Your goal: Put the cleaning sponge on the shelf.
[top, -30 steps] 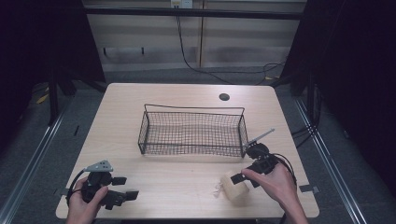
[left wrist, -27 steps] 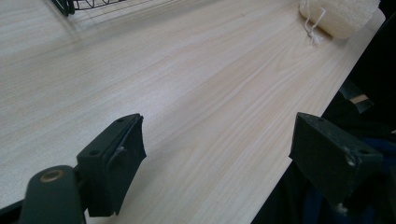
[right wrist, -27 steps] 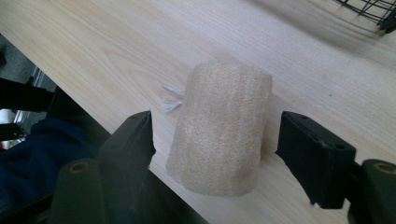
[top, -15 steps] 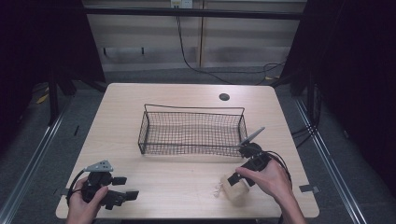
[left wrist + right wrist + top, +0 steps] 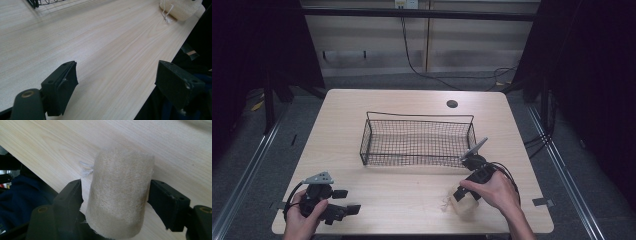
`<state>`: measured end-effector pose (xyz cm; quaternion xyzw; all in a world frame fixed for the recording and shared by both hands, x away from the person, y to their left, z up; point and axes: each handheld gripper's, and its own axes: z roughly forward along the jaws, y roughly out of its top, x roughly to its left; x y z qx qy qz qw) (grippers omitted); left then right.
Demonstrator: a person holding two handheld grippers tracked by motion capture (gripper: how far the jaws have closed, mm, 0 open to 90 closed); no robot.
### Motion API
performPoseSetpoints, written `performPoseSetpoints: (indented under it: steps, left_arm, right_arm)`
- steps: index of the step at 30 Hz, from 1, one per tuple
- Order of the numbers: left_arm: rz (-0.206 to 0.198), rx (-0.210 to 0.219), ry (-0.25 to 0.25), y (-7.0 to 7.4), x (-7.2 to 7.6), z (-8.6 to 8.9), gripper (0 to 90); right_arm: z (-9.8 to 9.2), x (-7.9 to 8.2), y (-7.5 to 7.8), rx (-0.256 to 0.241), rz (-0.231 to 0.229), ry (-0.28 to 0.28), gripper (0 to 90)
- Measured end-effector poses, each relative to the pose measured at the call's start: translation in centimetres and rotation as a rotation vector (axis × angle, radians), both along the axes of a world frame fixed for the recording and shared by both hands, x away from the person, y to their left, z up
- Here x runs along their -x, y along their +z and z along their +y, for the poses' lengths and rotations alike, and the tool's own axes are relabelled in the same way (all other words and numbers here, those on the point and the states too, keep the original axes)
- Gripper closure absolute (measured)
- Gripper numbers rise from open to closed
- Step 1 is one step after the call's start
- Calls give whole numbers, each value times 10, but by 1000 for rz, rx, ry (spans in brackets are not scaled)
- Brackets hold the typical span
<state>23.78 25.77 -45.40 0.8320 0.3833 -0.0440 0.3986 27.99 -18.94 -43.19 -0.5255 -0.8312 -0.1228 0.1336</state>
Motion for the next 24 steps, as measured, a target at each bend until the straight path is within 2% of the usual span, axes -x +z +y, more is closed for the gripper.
performPoseSetpoints:
  steps: [3, 5, 9, 17, 24]
  left_arm:
    - [1, 0, -1, 0, 0, 0, 174]
    - [-1, -3, -6, 0, 0, 0, 174]
    - [-1, -3, -7, 0, 0, 0, 174]
    - [4, -4, -13, 0, -1, 0, 174]
    - [4, -4, -8, -1, 0, 0, 174]
  right_arm:
    - [2, 0, -3, 9, 8, 4, 272]
    - [4, -1, -7, 35, 19, 10, 273]
    - [6, -2, -9, 41, 21, 13, 273]
    - [16, -3, -16, 81, 29, 63, 272]
    - [19, -2, -17, 97, 26, 61, 287]
